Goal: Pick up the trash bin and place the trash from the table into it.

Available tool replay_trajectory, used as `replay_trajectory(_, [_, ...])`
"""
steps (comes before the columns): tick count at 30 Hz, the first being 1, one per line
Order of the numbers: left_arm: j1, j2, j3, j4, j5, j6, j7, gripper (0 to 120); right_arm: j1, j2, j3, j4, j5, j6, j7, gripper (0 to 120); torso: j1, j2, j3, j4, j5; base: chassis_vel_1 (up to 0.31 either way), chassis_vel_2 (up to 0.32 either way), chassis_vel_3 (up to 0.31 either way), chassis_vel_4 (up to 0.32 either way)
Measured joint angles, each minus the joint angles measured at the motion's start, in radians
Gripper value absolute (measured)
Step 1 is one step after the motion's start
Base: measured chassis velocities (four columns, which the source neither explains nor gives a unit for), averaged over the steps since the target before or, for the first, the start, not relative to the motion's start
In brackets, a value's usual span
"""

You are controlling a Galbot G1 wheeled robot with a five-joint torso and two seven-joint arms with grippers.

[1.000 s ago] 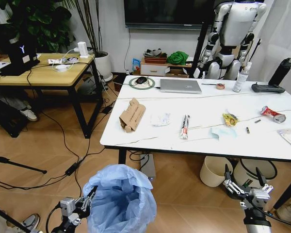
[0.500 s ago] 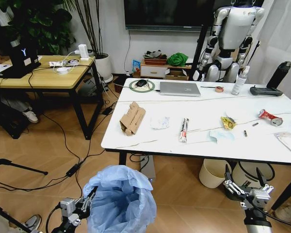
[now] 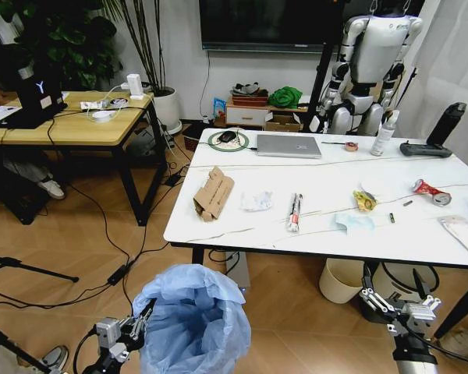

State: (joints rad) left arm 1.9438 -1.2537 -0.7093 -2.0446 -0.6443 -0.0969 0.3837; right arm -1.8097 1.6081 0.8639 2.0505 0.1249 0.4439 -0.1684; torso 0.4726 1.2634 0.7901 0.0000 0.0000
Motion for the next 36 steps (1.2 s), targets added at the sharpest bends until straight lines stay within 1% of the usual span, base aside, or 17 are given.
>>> replay_trajectory(2, [-0.003,-0.003,0.000,0.001,0.018,-0.009,0.005,1,0.001,0.000,0.001,-0.001,0.001,-0.001,0.000,100,0.001,0.004,0.002,0.0000,0.0001,0.000,0.000,0.000,0.000])
replay_trajectory(10, [-0.007,-0.004,-0.001,0.008,0.026,-0.015,0.017,1,0.004,0.000,0.001,-0.003,0.003,-0.005,0.000,100,0.001,0.002,0.002,0.0003,0.0000,0.028,0.029,0.033,0.022])
replay_trajectory(18, [-0.015,-0.007,-0.017,0.008,0.008,0.014,0.037,1,0.006,0.000,0.001,-0.005,0.003,-0.008,0.001,100,-0.001,-0.002,-0.001,0.0000,0.0000,0.000,0.000,0.000,0.000])
replay_trajectory(23, [-0.020,-0.006,-0.026,0.004,0.016,0.035,0.038,1,0.007,0.000,-0.002,-0.006,0.003,-0.008,0.001,100,-0.002,-0.004,-0.002,0.0001,0.0000,0.000,0.000,0.000,0.000])
replay_trajectory(26, [-0.019,-0.005,-0.037,0.006,0.020,0.051,0.059,1,0.007,0.000,-0.002,-0.008,0.002,-0.008,0.001,100,-0.002,-0.005,-0.002,0.0000,0.0000,0.000,0.000,0.000,0.000])
replay_trajectory(28, [-0.017,-0.007,-0.040,0.017,0.040,0.034,0.052,1,0.007,0.000,-0.003,-0.011,0.002,-0.008,0.001,100,-0.003,-0.006,-0.003,0.0000,0.0000,0.000,0.000,0.000,0.000])
replay_trajectory(30, [-0.014,-0.009,-0.036,0.030,0.045,0.002,0.022,1,0.008,0.000,-0.005,-0.014,0.002,-0.008,0.001,100,-0.003,-0.006,-0.003,0.0001,-0.0001,0.000,0.000,0.000,0.000])
replay_trajectory(31, [-0.014,-0.009,-0.036,0.030,0.045,0.002,0.022,1,0.008,0.000,-0.005,-0.014,0.002,-0.008,0.001,100,-0.003,-0.006,-0.003,0.0001,-0.0001,0.000,0.000,0.000,0.000])
replay_trajectory(36, [-0.004,-0.010,-0.028,0.040,-0.014,-0.011,-0.005,1,0.014,0.000,-0.012,-0.020,0.001,-0.014,0.001,100,-0.004,-0.007,-0.004,0.0001,0.0000,0.000,0.000,0.000,0.000])
